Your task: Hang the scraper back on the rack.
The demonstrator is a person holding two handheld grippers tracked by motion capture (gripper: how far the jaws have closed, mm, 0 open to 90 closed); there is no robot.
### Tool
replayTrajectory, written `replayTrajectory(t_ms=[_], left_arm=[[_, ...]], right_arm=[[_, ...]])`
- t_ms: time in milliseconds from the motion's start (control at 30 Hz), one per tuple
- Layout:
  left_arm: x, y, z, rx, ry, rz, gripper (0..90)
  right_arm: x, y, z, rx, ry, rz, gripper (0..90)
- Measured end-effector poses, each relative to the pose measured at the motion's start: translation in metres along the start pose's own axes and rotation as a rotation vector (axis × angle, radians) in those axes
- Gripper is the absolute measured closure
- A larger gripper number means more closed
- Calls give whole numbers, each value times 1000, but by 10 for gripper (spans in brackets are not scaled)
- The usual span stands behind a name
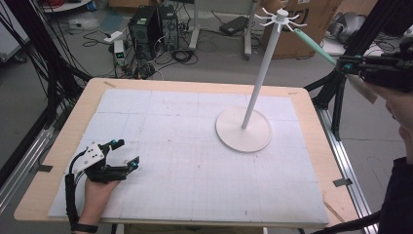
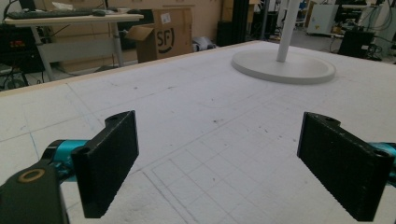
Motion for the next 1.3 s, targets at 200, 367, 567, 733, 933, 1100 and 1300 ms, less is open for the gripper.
replayTrajectory(t_ms=[200,367,567,733,933,1100,1300], left_arm=[[0,0,0,0,1,-1,131],[0,0,0,0,1,-1,132],[0,0,0,0,1,0,131],[0,0,0,0,1,1,132],[0,0,0,0,4,-2,132],[0,0,0,-1,6,-2,131],[0,0,0,-1,1,-4,131]], right_arm=[[1,6,-3,-5,3,-5,819],[5,11,-8,-13,15,-11,818],[9,15,-13,-11,33,-14,817],[7,25,-15,-25,28,-10,814],[3,37,-16,-42,5,-6,749],[1,37,-14,4,1,-35,563],[-9,38,-28,78,-7,-7,405]])
Point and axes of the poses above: each handheld gripper's, and its own axes: y roughly forward along the jaws, z roughly out of its top, x roughly to its right, the point moved 8 cm from there along y, roughly forward along the jaws, and after that the axes turned 7 degrees about -x, right-handed, at the moved point
